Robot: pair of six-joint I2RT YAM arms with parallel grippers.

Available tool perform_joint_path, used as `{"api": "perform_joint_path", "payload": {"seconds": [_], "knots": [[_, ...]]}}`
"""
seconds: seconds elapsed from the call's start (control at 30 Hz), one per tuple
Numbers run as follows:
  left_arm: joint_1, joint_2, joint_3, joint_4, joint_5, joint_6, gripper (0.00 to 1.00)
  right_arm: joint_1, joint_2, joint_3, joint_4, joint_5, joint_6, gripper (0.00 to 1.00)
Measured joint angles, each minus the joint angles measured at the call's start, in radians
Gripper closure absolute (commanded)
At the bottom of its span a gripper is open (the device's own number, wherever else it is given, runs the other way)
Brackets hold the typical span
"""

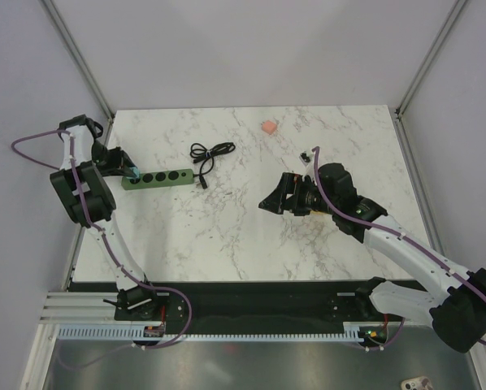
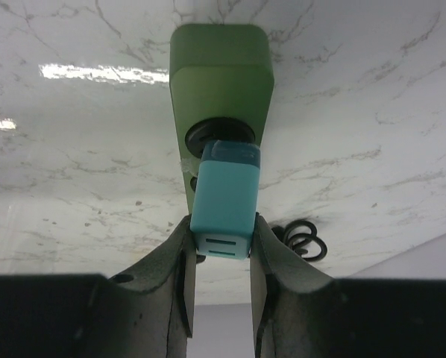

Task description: Insert the plug

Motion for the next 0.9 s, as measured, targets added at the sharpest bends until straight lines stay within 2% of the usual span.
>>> {"api": "perform_joint_path", "payload": {"seconds": [0.9], "knots": [[-0.016,0.04,0.032,-0.006,-0.04,0.02,0.98,0.0,-0.006,-0.003,-0.008,0.028,-0.008,0.02]]}}
